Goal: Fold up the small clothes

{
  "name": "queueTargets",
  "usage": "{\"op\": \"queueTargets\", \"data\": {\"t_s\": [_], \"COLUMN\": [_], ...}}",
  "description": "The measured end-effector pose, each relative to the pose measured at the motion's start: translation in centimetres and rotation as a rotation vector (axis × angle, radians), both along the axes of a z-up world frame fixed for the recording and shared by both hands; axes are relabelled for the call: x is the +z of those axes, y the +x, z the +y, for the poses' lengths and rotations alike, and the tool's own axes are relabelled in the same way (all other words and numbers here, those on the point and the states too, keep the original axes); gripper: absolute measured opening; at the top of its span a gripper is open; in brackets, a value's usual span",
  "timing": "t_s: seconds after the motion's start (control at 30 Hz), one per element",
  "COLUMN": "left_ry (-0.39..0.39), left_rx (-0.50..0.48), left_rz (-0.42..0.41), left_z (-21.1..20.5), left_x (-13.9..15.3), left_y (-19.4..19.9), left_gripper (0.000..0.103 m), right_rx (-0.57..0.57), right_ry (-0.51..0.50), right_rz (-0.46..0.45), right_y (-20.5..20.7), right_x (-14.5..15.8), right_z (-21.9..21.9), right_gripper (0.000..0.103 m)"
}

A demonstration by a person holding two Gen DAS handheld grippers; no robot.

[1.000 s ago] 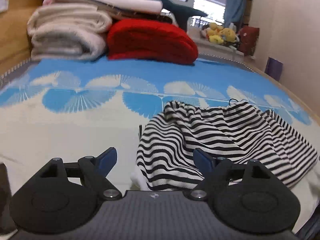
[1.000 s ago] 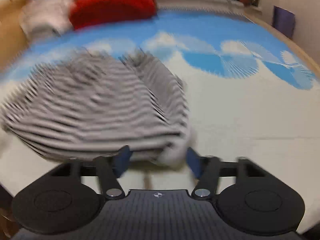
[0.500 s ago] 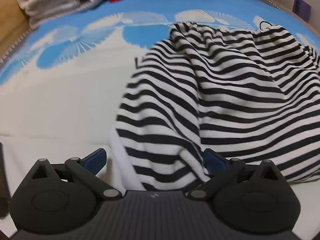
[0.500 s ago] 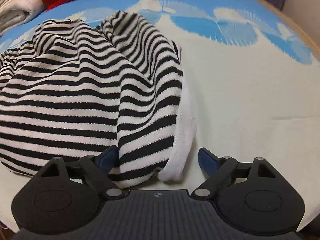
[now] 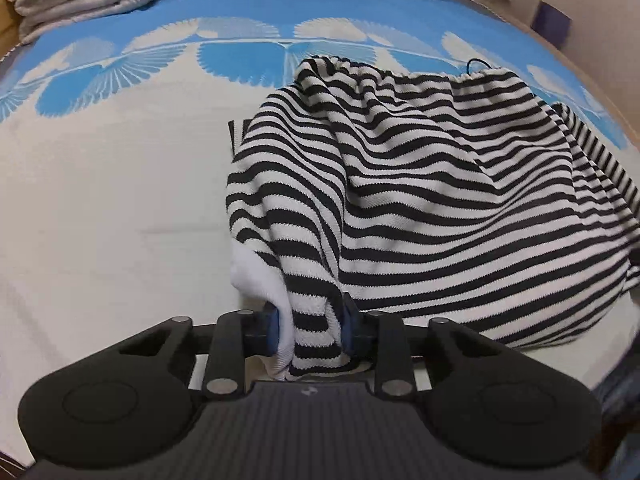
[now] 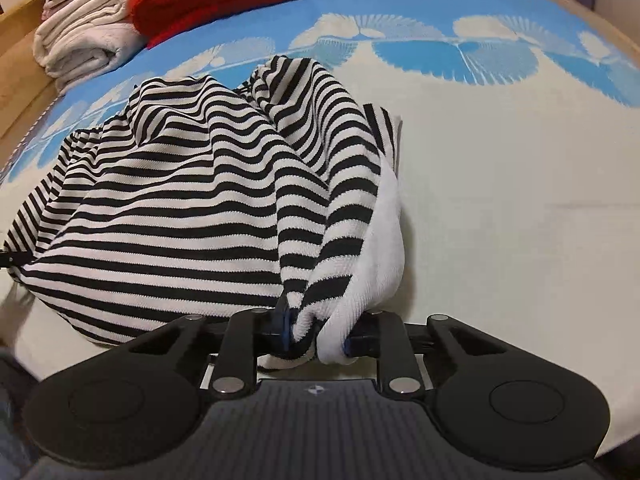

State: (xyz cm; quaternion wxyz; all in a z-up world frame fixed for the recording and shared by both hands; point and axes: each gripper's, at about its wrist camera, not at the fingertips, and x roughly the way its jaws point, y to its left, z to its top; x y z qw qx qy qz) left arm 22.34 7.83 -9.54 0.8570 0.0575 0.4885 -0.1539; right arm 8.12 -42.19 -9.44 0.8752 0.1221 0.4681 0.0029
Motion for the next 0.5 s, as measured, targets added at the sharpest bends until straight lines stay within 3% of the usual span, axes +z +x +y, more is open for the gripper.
{"op": "queueTargets", "data": {"t_s": [0.03, 0.07, 0.1, 0.13, 0.17, 0.2, 0.23, 0.37, 0.43, 0.5], "left_ry": [0.011, 0.029, 0.049, 0.064, 0.080, 0.076, 0.068, 0.071, 0.063, 0.063], "left_rx": [0.000, 0.014, 0.039, 0.064, 0.092, 0.117, 0.134, 0.176, 0.173, 0.143], "left_rz": [-0.009, -0.025, -0.041, -0.056, -0.077, -0.106, -0.135, -0.271, -0.312, -0.331], "left_z": [0.1, 0.4, 0.7, 1.0, 1.4, 1.8, 2.1, 2.6, 2.0, 0.9], "left_x": [0.0, 0.1, 0.3, 0.6, 1.0, 1.7, 2.4, 5.3, 6.5, 7.3], "left_y": [-0.2, -0.5, -0.4, -0.5, -0.3, -0.1, -0.2, 0.3, 1.0, 2.4], "left_gripper": [0.047, 0.063, 0.080, 0.087, 0.094, 0.095, 0.095, 0.095, 0.095, 0.095], "right_rx": [0.006, 0.010, 0.006, -0.007, -0.023, -0.041, -0.058, -0.096, -0.145, -0.121], "right_ry": [0.005, 0.004, 0.001, -0.006, -0.028, -0.063, -0.096, -0.217, -0.294, -0.309], "right_rz": [0.012, 0.031, 0.038, 0.036, 0.035, 0.030, 0.016, -0.147, -0.292, -0.375], "right_y": [-0.3, -0.4, -0.4, -0.4, -0.3, -0.4, -0.4, -0.7, -0.4, 0.7], "right_x": [-0.4, -0.7, -0.9, -0.9, -0.6, -0.1, 0.3, 3.4, 5.1, 5.9], "right_z": [-0.2, -0.3, -0.4, -0.4, -0.3, -0.1, 0.0, 1.0, 1.6, 2.2], "right_gripper": [0.027, 0.029, 0.038, 0.053, 0.062, 0.076, 0.083, 0.084, 0.085, 0.085]}}
